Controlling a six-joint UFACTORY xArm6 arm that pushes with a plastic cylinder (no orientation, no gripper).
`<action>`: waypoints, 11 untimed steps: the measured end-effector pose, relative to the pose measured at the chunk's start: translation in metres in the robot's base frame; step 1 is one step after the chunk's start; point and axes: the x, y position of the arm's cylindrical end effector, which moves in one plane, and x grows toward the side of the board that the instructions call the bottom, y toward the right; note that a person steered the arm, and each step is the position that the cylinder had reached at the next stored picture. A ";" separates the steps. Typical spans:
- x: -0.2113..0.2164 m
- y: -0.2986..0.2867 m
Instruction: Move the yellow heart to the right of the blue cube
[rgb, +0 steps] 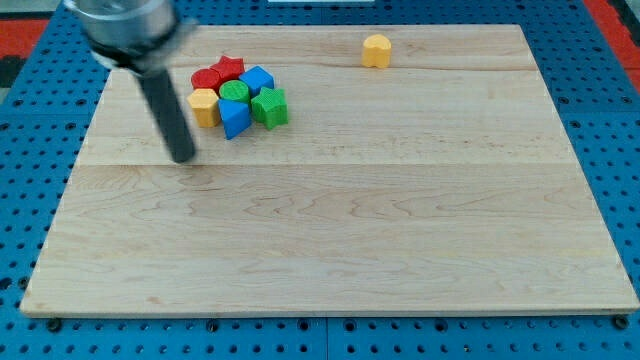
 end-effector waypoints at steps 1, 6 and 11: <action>-0.021 0.159; -0.200 0.120; -0.181 0.119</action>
